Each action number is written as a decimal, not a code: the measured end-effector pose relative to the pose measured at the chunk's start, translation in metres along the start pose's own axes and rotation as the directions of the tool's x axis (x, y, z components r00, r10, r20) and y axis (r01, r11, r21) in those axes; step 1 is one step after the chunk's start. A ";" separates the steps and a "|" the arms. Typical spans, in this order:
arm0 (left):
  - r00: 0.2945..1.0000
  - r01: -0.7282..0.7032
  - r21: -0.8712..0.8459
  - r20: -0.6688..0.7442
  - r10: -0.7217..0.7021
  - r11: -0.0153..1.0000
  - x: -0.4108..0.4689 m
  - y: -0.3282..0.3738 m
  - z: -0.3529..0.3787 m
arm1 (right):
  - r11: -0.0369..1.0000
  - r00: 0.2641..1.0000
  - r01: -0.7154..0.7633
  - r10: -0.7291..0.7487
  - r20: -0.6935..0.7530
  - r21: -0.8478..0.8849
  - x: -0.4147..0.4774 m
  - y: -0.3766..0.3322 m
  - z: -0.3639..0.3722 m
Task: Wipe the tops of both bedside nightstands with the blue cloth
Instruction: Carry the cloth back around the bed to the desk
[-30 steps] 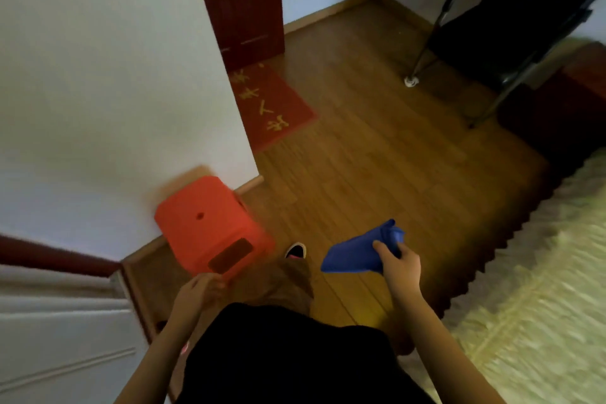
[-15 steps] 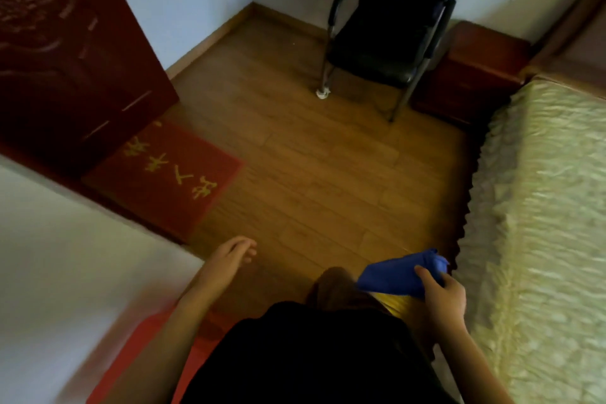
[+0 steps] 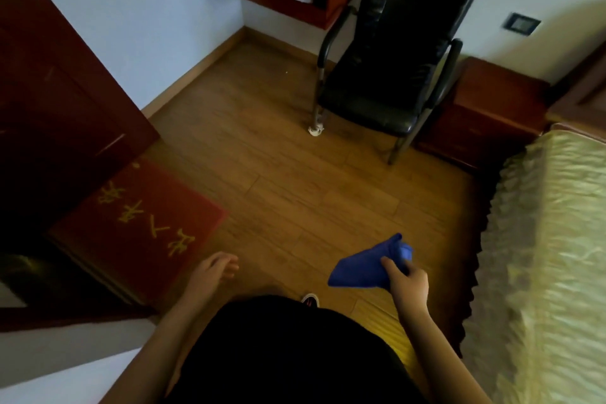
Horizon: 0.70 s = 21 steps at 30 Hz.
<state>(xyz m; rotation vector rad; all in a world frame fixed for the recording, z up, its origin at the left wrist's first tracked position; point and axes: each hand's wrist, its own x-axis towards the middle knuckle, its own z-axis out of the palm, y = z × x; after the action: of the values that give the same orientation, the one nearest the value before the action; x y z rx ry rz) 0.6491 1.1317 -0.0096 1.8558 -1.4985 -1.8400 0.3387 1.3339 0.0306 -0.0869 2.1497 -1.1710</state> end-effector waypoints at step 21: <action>0.990 -0.110 0.004 0.087 0.110 0.994 0.330 0.334 0.052 | 1.000 0.994 -0.012 0.010 -0.106 -0.015 0.326 -0.260 0.069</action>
<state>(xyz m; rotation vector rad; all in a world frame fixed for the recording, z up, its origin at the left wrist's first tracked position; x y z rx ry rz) 0.3508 0.7651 -0.0199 1.6799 -1.6043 -1.8888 0.0645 1.0129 0.0317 -0.0198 2.2494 -1.1766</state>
